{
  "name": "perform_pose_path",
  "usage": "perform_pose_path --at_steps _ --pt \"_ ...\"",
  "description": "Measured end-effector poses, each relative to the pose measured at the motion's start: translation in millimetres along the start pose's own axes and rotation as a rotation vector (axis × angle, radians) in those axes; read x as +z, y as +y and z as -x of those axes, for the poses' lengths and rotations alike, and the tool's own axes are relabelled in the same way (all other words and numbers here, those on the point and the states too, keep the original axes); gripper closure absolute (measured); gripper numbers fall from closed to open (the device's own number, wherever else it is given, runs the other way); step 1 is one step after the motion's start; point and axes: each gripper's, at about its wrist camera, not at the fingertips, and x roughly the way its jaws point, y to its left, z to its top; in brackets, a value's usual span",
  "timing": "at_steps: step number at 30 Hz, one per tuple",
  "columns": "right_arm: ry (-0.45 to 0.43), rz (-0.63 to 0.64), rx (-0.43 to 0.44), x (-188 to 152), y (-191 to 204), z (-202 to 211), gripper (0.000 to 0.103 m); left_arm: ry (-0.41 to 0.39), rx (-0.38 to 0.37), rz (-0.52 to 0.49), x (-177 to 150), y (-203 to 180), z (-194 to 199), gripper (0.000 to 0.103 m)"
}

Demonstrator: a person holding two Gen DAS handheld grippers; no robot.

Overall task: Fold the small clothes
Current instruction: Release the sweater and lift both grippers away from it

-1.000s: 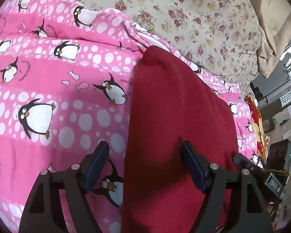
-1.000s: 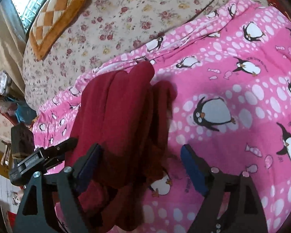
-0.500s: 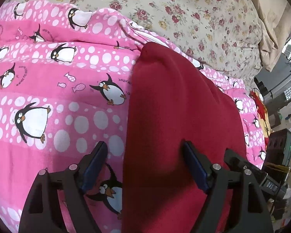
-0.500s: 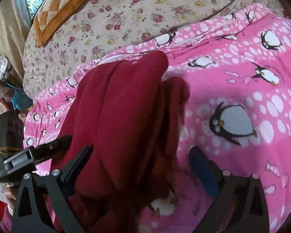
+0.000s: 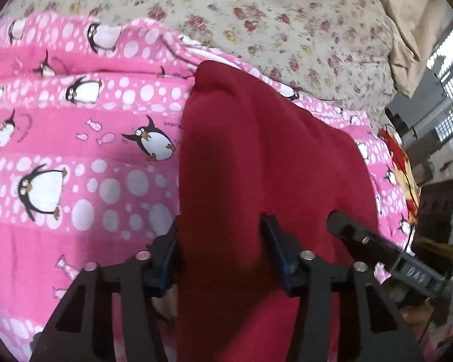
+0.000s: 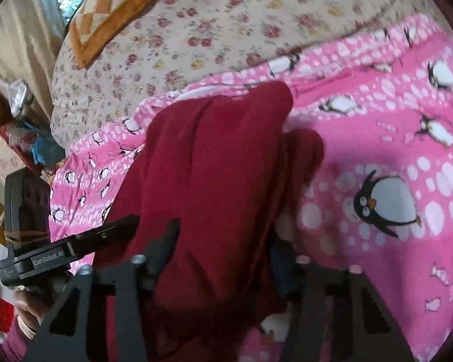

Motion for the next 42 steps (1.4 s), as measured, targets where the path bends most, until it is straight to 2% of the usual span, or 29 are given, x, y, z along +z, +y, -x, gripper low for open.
perform_pose_path --at_steps 2,9,12,15,17,18,19,20,21,24,25,26,30,32,35,37,39,40,42 --pt "-0.004 0.0 0.039 2.5 6.2 9.9 0.06 -0.002 -0.016 0.007 -2.2 -1.7 12.7 0.082" --pt "0.038 0.013 0.182 -1.3 38.8 40.2 0.06 -0.042 -0.029 0.023 -29.1 -7.0 80.1 0.083" --pt "0.067 0.024 0.225 -13.0 49.9 44.3 0.06 -0.063 -0.017 0.066 -55.0 -1.3 105.3 0.083" --pt "0.114 0.045 0.238 -29.7 59.7 41.1 0.06 -0.063 0.014 0.093 -80.3 3.8 112.4 0.083" --pt "0.152 0.068 0.203 -43.7 62.4 32.4 0.056 -0.041 0.031 0.121 -97.6 10.3 105.8 0.082" --pt "0.158 0.085 0.163 -48.3 62.8 29.3 0.049 -0.025 0.033 0.139 -105.5 16.1 100.5 0.082" --pt "0.159 0.119 0.089 -53.6 63.6 26.5 0.045 -0.023 0.044 0.157 -110.7 21.3 96.3 0.08" --pt "0.156 0.146 0.043 -57.0 63.7 27.0 0.037 -0.029 0.042 0.169 -114.5 23.7 96.3 0.079" --pt "0.145 0.184 -0.005 -60.7 65.9 30.1 0.034 -0.039 0.036 0.181 -116.1 24.7 99.9 0.078" --pt "0.087 0.264 -0.074 -65.4 77.8 57.4 0.034 -0.078 0.086 0.171 -112.9 19.8 115.3 0.078" --pt "0.071 0.28 -0.086 -66.1 81.1 65.9 0.034 -0.118 0.129 0.143 -109.9 14.5 124.6 0.077" --pt "0.05 0.302 -0.097 -66.3 86.1 76.6 0.035 -0.138 0.151 0.124 -109.7 12.3 129.7 0.075" --pt "-0.003 0.41 -0.05 -75.5 115.7 117.0 0.055 -0.148 0.18 0.085 -106.3 3.7 133.5 0.072" --pt "0.001 0.456 -0.016 -84.4 130.7 122.9 0.059 -0.131 0.203 0.08 -108.1 1.2 126.0 0.071" --pt "0.056 0.505 0.021 -102.6 142.3 115.9 0.063 -0.097 0.255 0.064 -113.9 -2.1 108.7 0.071" --pt "0.088 0.522 -0.036 -114.4 136.7 102.7 0.063 -0.111 0.267 0.069 -119.2 -1.7 101.7 0.071" --pt "0.154 0.482 -0.113 -122.0 115.8 80.7 0.073 -0.125 0.259 0.068 -122.2 -3.6 99.5 0.069" --pt "0.167 0.464 -0.121 -124.8 107.5 75.8 0.074 -0.13 0.26 0.062 -123.6 -5.9 99.3 0.068" --pt "0.139 0.451 -0.11 -129.5 101.2 78.1 0.076 -0.135 0.279 0.048 -124.8 -9.1 99.4 0.068"
